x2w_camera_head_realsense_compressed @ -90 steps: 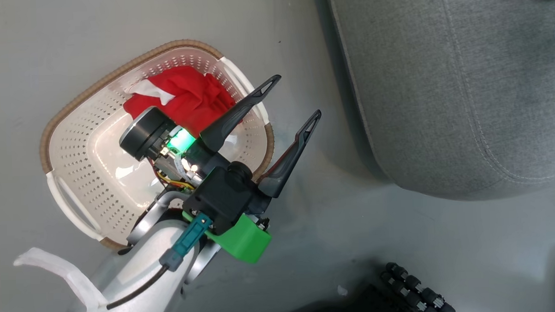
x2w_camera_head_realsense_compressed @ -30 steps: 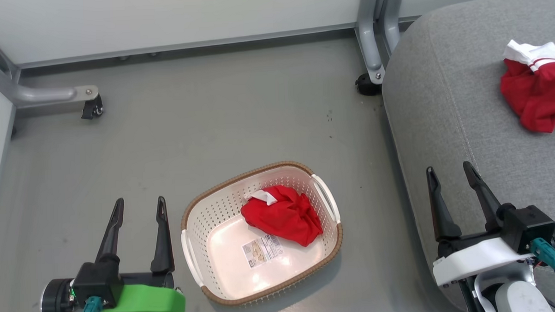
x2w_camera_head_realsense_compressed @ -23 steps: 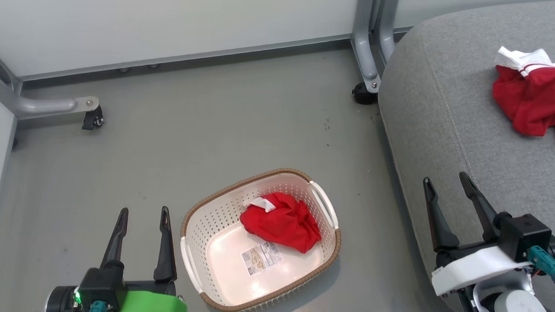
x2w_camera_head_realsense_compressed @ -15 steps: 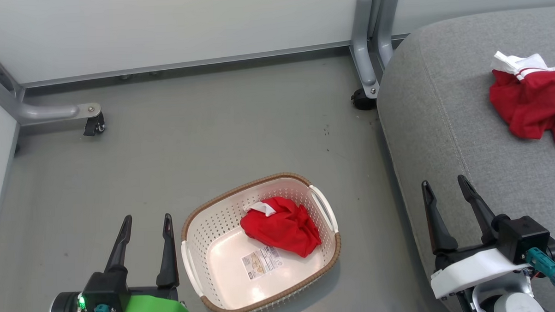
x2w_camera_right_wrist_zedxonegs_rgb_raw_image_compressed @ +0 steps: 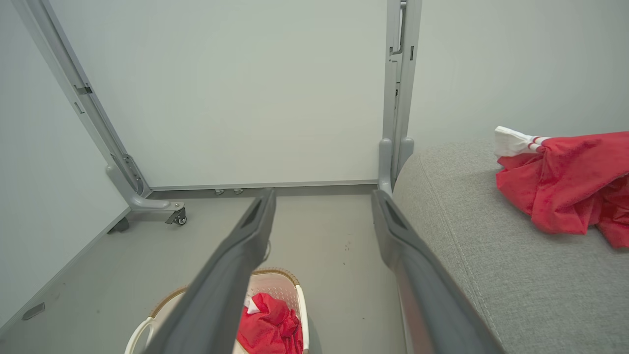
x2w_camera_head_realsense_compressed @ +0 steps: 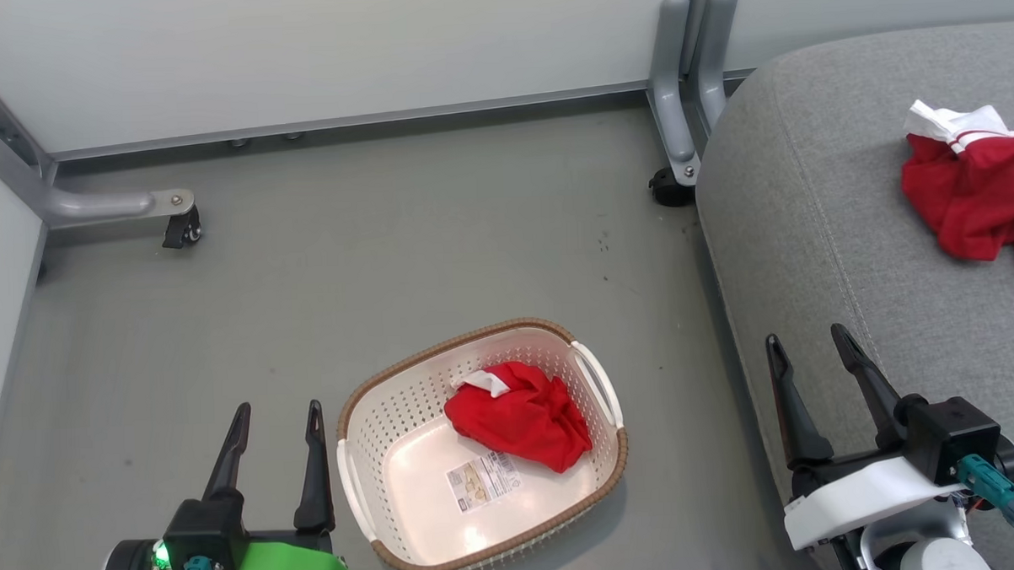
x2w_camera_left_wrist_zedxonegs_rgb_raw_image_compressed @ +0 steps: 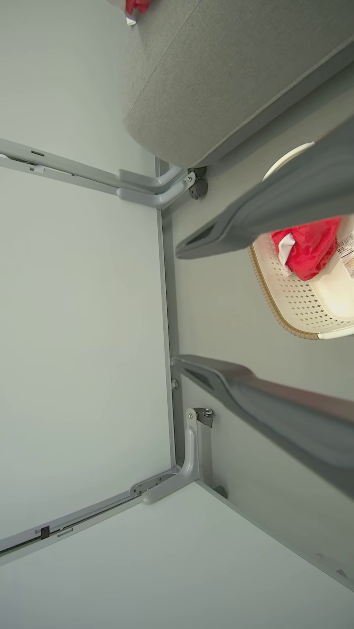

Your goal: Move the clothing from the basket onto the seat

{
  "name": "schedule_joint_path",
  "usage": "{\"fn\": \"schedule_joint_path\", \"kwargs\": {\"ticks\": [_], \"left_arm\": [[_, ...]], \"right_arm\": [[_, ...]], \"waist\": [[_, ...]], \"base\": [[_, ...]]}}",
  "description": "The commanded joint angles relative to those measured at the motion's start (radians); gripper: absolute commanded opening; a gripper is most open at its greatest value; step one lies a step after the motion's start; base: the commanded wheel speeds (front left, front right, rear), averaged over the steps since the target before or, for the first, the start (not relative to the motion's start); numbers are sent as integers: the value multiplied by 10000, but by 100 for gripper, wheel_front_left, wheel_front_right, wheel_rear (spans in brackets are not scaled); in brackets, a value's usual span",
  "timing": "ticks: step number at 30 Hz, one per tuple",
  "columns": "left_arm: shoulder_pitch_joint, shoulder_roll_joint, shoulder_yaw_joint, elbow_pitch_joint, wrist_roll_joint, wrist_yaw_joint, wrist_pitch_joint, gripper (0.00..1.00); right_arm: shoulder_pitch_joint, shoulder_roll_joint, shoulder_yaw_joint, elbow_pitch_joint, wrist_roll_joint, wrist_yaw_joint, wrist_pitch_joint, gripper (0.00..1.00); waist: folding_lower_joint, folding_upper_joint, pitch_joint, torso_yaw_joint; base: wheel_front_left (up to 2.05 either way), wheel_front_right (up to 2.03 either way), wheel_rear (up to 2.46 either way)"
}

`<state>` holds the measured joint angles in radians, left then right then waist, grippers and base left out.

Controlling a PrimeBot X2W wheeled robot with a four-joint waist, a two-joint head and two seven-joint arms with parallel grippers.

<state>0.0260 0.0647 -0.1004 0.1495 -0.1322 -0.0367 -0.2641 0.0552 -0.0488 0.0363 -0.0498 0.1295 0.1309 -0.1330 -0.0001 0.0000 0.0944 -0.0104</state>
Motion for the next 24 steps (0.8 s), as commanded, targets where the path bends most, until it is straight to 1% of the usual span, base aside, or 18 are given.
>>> {"fn": "schedule_joint_path", "kwargs": {"ticks": [1, 6, 10, 17, 20, 24], "left_arm": [[-145, -27, 3, 39, 19, -66, -5, 100], [-441, -56, -5, 60, 88, -39, -5, 100], [-1083, -94, -274, 157, 236, -78, -5, 100], [-2957, -126, -1361, 1024, 565, -215, -5, 100], [-3794, -126, -1946, 1531, 167, -245, 1, 100], [-4986, -119, -2712, 2347, -44, -159, 1, 100]], "right_arm": [[-71, -29, -6, -36, 45, -3, -12, 100], [-240, -29, -30, -184, 37, -3, -20, 100], [-504, -29, -61, -435, -29, -3, -29, 100], [-1260, -27, -81, -979, -246, -3, -6, 100], [-1645, -39, -46, -1223, -310, -3, -42, 100], [-2159, -93, 35, -1496, -381, -3, -128, 100]], "waist": [[1, 0, 33, 12], [1, 0, 336, 47], [1, 0, 907, 96], [1, 0, 2469, -2], [1, 0, 3231, -135], [1, 0, 4247, -383]], "base": [[0, 0, 0], [0, 0, 0], [0, 0, 0], [0, 0, 0], [0, 0, 0], [0, 0, 0]]}}
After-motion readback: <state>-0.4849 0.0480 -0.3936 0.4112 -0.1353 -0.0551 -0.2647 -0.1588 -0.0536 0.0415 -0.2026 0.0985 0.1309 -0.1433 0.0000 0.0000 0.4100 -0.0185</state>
